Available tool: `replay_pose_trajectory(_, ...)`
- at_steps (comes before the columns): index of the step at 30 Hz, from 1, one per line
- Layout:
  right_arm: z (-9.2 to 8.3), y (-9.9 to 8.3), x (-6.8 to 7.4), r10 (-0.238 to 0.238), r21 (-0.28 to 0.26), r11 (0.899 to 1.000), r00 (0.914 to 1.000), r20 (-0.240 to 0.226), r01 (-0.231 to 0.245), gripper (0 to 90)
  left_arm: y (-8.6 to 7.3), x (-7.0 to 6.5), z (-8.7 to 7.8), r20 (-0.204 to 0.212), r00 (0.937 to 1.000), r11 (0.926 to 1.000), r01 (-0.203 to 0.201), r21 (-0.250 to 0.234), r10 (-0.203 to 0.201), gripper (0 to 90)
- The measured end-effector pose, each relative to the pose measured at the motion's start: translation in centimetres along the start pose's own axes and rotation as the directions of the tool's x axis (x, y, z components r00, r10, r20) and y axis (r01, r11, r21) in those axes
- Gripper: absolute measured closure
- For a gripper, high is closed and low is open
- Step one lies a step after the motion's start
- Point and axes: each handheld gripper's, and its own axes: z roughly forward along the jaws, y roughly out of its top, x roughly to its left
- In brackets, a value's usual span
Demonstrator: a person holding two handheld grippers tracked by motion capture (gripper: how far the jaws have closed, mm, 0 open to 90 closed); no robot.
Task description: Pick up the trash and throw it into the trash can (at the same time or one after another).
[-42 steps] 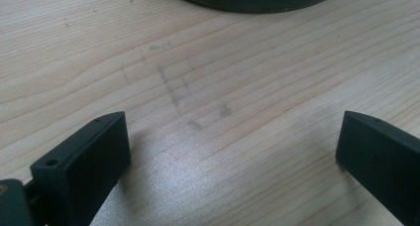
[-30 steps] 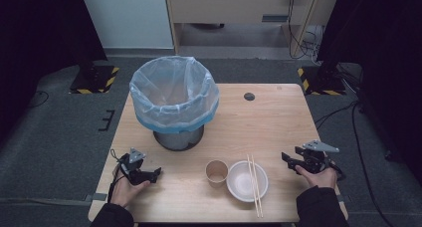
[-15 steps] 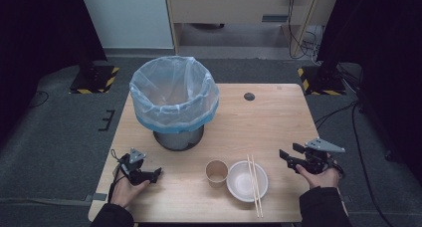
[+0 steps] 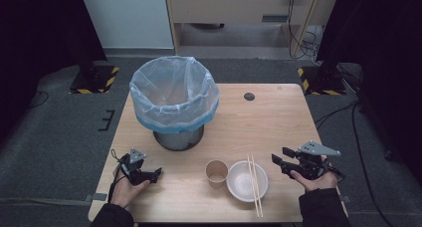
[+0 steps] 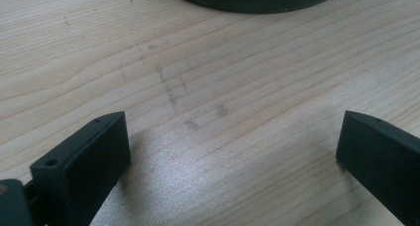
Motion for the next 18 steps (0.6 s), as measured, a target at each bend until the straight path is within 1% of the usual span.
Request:
replay_pose_trajectory(3, 0.0, 0.0, 0.4, -0.004, -0.001, 1.000, 0.9999, -0.011, 0.004, 47.9, 0.0, 0.0, 0.0, -0.001, 1.0000, 1.0000, 0.000, 0.001, 0.000, 0.0)
replay_pose_trajectory(4, 0.2, -0.1, 0.9, 0.012, -0.011, 1.000, 0.9993, -0.036, -0.013, 49.0, 0.0, 0.0, 0.0, -0.001, 1.0000, 1.0000, 0.001, 0.000, -0.001, 0.0)
replay_pose_trajectory(5, 0.2, -0.1, 0.9, 0.012, -0.011, 1.000, 0.9993, -0.036, -0.013, 49.0, 0.0, 0.0, 0.0, -0.001, 1.0000, 1.0000, 0.001, 0.000, -0.001, 0.0)
replay_pose_trajectory(10, 0.8, -0.7, 1.8, 0.018, -0.003, 1.000, 0.9982, -0.057, -0.019, 52.0, 0.0, 0.0, 0.0, -0.002, 1.0000, 1.0000, 0.001, 0.000, -0.001, 0.0)
replay_pose_trajectory(12, 1.2, -1.1, 2.2, 0.024, 0.007, 1.000, 0.9980, -0.059, -0.024, 54.5, 0.0, 0.0, 0.0, -0.002, 1.0000, 1.0000, 0.001, 0.001, -0.001, 0.0)
replay_pose_trajectory(15, 1.5, -1.3, 2.5, 0.022, 0.021, 1.000, 0.9977, -0.065, -0.021, 55.8, 0.0, 0.0, 0.0, -0.001, 1.0000, 1.0000, 0.002, 0.001, -0.002, 0.0)
replay_pose_trajectory(18, 2.2, -1.8, 3.1, 0.017, 0.059, 0.998, 0.9970, -0.075, -0.013, 59.2, 0.0, -0.1, 0.0, -0.002, 1.0000, 1.0000, 0.002, 0.001, -0.002, 0.0)
